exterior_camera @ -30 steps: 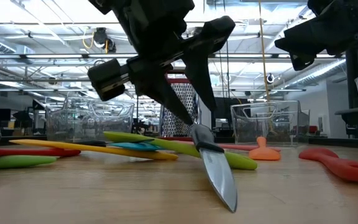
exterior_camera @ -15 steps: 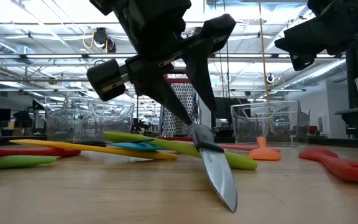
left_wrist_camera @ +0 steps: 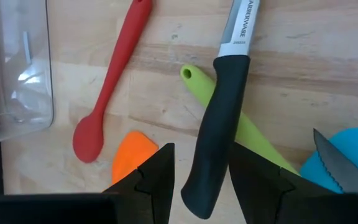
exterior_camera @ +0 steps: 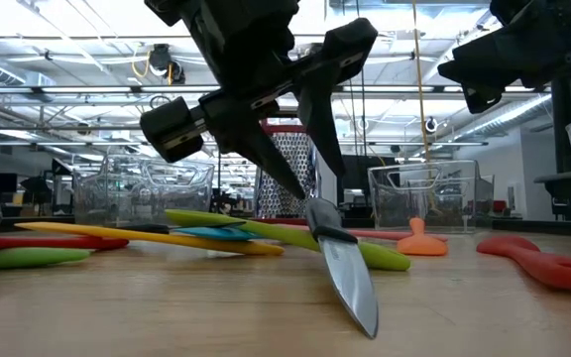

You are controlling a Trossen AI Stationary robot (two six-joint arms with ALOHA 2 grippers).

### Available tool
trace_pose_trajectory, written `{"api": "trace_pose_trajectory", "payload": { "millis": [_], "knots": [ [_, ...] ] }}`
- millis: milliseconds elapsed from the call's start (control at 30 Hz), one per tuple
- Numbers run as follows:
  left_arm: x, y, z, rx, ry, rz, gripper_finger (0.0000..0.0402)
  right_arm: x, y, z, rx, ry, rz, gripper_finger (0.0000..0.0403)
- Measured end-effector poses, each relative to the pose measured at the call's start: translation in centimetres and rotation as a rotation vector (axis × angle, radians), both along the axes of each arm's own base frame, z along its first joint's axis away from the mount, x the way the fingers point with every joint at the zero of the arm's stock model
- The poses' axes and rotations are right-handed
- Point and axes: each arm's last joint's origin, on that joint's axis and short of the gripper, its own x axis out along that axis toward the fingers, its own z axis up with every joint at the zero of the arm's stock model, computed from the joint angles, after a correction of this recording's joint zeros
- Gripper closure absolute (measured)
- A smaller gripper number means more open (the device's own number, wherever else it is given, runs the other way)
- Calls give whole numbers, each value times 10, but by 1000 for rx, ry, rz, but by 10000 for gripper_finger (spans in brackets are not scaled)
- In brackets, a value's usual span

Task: Pick & Place Kitchen Items
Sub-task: Put the right silver knife into the top left transparent bin

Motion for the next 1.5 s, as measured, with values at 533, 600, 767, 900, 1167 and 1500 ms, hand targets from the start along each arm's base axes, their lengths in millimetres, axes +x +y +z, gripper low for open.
{"api": "trace_pose_trajectory", "payload": {
  "millis": [533, 600, 767, 900, 1167, 1500],
  "knots": [
    [6, 2, -14, 42, 3, 9, 250, 0, -2, -1, -2, 6, -11, 287],
    [6, 2, -13, 45, -8, 1, 250, 1, -3, -1, -3, 10, -17, 287],
    [6, 2, -13, 54, -9, -11, 250, 1, -4, -1, -2, 9, -22, 287],
    [6, 2, -13, 55, -10, -14, 250, 1, -4, -1, -1, 6, -21, 287],
    [7, 2, -12, 58, -16, -19, 250, 1, -4, 0, 0, 2, -21, 287],
    [14, 3, -32, 149, -34, -14, 250, 1, -4, -1, -1, 5, -21, 287]
  ]
}}
